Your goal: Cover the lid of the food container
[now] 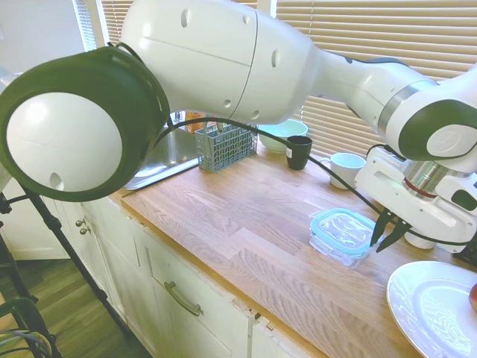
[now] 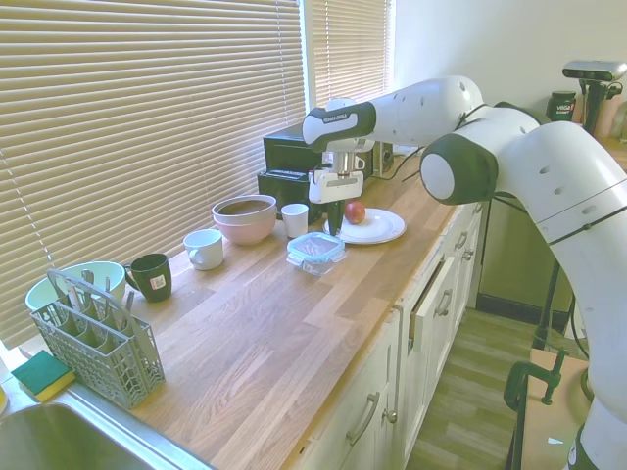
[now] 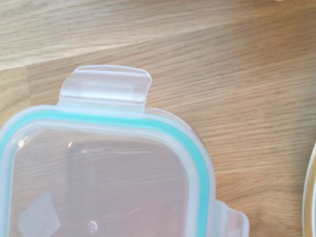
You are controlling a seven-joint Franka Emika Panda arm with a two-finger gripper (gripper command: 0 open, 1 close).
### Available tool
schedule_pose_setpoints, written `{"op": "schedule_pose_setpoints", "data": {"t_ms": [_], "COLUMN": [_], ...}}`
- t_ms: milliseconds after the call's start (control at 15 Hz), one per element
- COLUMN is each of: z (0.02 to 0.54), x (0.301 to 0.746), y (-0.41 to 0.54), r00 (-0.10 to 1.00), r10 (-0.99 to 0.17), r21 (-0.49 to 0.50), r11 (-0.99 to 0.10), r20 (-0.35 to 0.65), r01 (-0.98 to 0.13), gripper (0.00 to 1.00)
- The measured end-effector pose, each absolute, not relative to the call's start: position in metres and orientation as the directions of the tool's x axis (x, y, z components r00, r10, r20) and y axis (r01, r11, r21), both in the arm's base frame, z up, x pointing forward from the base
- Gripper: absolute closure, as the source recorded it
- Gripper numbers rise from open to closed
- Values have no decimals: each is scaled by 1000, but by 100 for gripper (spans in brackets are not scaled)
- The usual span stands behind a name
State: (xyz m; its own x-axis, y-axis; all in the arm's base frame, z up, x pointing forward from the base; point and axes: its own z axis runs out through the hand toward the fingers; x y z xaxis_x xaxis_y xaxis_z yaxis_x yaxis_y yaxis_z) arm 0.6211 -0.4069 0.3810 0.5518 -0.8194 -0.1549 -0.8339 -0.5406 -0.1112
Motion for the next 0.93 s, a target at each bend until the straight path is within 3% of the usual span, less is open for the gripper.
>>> {"op": "schedule_pose_setpoints", "data": {"t_ms": [133,200,933], "z": [381,381,389], "x": [622,622,630], "y": [-406,-406,-398], "r00": [553,551,557], "r10": [-819,-820,-824], "r21": [-109,-105,-74], "r11": [-542,-541,-552], "r20": [-153,-152,-102], "r01": [-833,-834,-830], "gripper": [100,0,0]}}
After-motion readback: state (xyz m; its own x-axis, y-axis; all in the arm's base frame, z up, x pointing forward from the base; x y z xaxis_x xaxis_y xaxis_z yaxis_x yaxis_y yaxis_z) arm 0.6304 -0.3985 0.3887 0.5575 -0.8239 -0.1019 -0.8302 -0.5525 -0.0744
